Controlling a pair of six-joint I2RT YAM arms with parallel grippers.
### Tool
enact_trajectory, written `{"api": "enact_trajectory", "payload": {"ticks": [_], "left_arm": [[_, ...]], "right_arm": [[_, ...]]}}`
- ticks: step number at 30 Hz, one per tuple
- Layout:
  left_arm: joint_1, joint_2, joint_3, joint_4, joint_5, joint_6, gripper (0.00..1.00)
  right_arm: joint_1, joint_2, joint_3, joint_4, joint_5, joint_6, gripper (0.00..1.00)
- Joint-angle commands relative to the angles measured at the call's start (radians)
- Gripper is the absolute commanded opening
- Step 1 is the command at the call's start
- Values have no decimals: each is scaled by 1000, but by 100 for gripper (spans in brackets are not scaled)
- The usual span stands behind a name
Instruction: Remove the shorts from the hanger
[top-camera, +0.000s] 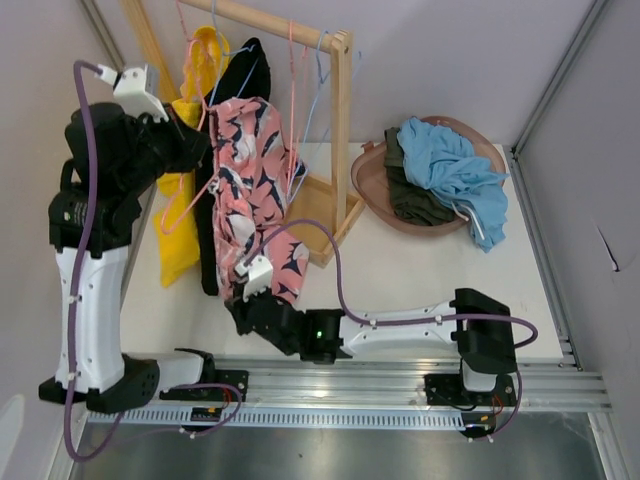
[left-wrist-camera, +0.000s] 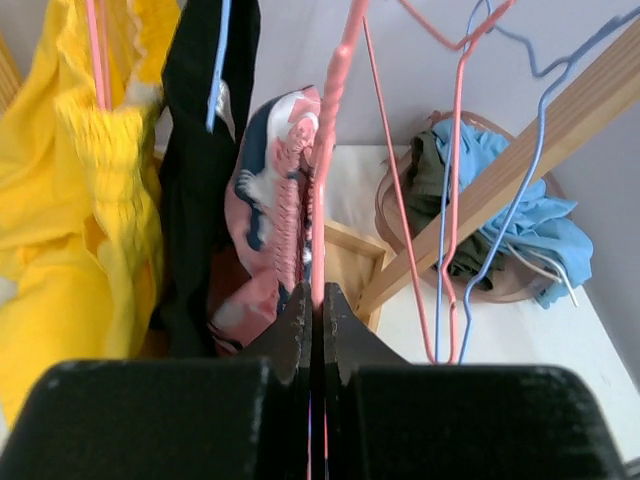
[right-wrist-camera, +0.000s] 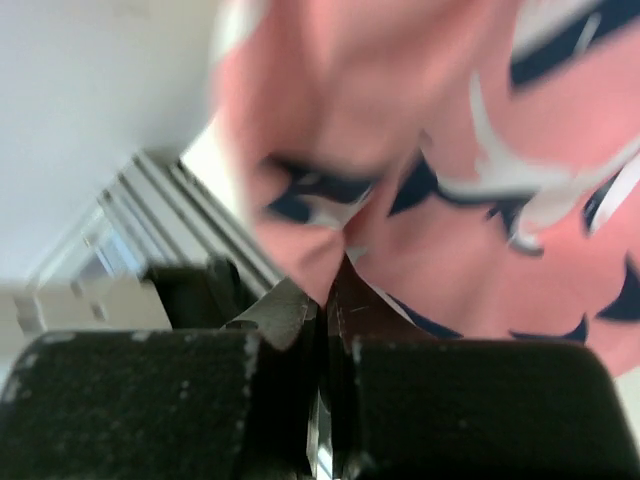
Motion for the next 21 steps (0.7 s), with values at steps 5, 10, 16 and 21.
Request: {"api": "enact_trajectory", "payload": {"ticks": [5, 10, 16, 21], "left_arm": [[-16, -339, -427, 201, 74, -127, 0], [-61, -409, -450, 20, 48, -87, 0], [-71, -439, -424, -37, -58, -52, 0], [-71, -377, -280, 14, -118, -30, 0]], "right_arm": [[-230, 53, 417, -151, -97, -146, 0], [-325, 92, 518, -218, -155, -143, 0], [-284, -25, 316, -161, -183, -77, 0], [-17, -173, 56, -102, -99, -108, 0]]}}
